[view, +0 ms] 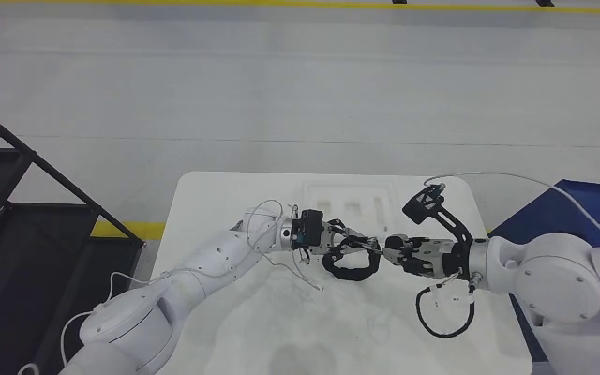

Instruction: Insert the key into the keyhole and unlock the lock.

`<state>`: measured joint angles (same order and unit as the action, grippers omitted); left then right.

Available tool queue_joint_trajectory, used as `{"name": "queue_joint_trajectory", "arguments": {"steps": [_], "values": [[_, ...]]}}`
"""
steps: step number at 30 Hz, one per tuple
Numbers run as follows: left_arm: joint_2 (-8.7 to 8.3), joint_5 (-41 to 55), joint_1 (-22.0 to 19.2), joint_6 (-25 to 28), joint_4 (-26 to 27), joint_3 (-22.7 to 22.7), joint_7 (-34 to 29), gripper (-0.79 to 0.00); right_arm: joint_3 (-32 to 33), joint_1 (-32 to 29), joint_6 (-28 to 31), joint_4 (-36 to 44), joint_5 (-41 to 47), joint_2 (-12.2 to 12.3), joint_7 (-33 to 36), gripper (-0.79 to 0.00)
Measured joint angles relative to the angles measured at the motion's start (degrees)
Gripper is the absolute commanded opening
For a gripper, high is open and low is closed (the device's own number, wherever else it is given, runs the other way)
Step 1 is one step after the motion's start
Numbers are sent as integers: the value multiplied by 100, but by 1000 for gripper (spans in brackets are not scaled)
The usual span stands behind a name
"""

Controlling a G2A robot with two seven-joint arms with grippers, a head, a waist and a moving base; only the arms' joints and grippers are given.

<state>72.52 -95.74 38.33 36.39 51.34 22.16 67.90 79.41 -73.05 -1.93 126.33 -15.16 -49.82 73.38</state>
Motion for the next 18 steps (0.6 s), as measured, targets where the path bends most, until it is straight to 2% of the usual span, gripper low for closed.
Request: {"name": "queue_joint_trajectory", "arguments": {"steps": [18], "values": [[-160,-97,-208,-66,205,-237,66,-785,-315,420,-245,-299,80,16,183,-785]]}}
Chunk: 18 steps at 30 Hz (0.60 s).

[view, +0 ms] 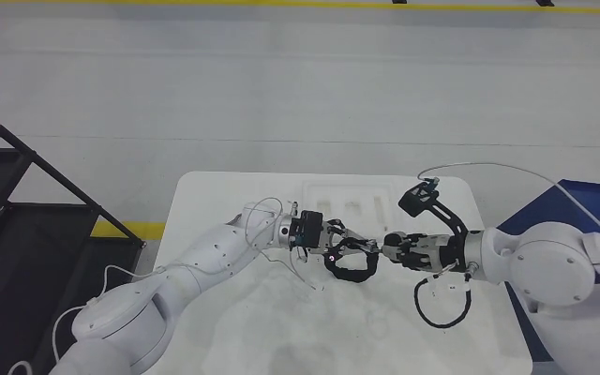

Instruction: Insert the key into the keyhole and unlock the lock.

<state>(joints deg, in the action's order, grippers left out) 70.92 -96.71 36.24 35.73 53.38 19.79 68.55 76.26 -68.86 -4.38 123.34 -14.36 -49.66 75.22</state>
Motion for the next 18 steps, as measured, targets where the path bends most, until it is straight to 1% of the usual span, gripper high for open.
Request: {"name": "queue_joint_trajectory", "arguments": {"steps": [18], "values": [[-74,-107,59,8,100,75,-9,-785,-126,72,51,-77,123,31,-26,-785]]}}
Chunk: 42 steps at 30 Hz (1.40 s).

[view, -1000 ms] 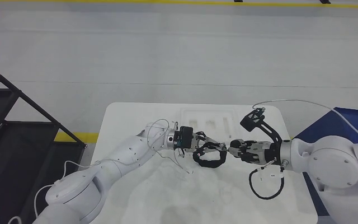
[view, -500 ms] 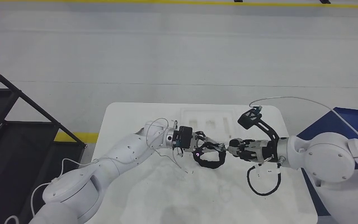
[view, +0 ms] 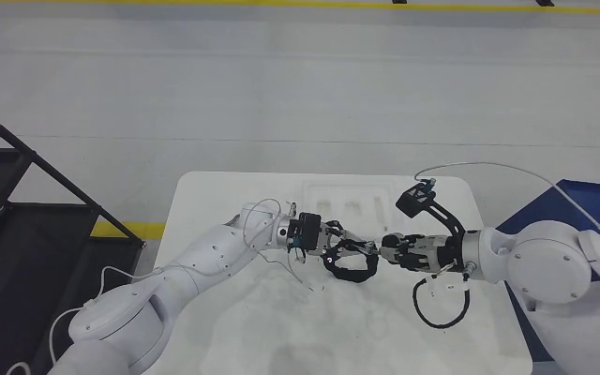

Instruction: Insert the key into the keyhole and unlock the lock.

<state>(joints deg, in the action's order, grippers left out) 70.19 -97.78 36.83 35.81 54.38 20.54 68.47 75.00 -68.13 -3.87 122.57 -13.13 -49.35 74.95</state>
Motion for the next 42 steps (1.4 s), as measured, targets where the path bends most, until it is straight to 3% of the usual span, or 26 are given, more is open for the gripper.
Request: {"name": "queue_joint_trajectory", "arguments": {"steps": [42], "values": [[104,-58,73,138,132,252,-138,-785,-375,216,-97,-213,-61,27,-263,-785]]}}
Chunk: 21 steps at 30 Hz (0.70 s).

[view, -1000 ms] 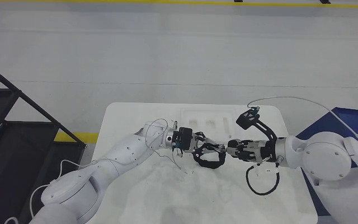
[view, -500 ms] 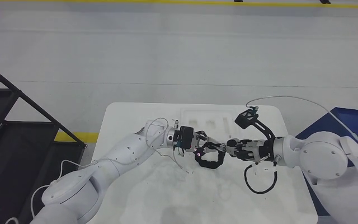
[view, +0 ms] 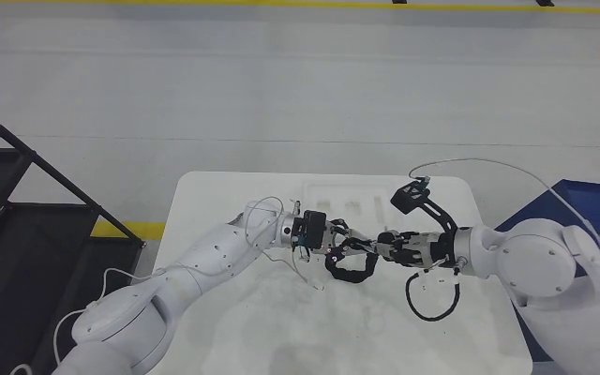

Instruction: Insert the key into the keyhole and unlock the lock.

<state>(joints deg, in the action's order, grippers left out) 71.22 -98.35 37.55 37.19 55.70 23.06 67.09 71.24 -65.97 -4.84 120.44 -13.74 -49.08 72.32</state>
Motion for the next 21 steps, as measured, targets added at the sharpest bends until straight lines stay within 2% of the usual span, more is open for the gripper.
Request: {"name": "queue_joint_trajectory", "arguments": {"steps": [1,2,3,4,5,11,16,17,20,21], "values": [[3,23,5,5,-4,3,-3,-785,-15,10,-3,-4,6,-2,-7,-733],[6,56,12,15,-9,5,-14,-785,-26,19,-8,-10,20,-4,-22,-619],[10,114,23,35,-14,6,-34,-785,-36,29,-14,-22,43,-6,-49,-542],[14,157,28,51,-17,5,-50,-785,-40,37,-16,-34,61,-8,-72,-483],[17,199,33,66,-18,2,-66,-785,-42,45,-14,-49,81,-10,-96,-462],[37,461,60,151,-81,-55,-150,-785,2,118,160,-158,249,-16,-245,-474],[47,631,62,184,-145,-108,-183,-785,89,199,553,-197,352,-8,-318,-456],[47,667,61,197,-151,-116,-196,-785,101,217,707,-194,372,-6,-321,-416],[44,818,59,291,-150,-145,-290,-785,152,275,1430,-231,404,12,-267,-6],[40,902,59,351,-136,-155,-351,-785,183,285,1729,-254,383,23,-233,0]]}}
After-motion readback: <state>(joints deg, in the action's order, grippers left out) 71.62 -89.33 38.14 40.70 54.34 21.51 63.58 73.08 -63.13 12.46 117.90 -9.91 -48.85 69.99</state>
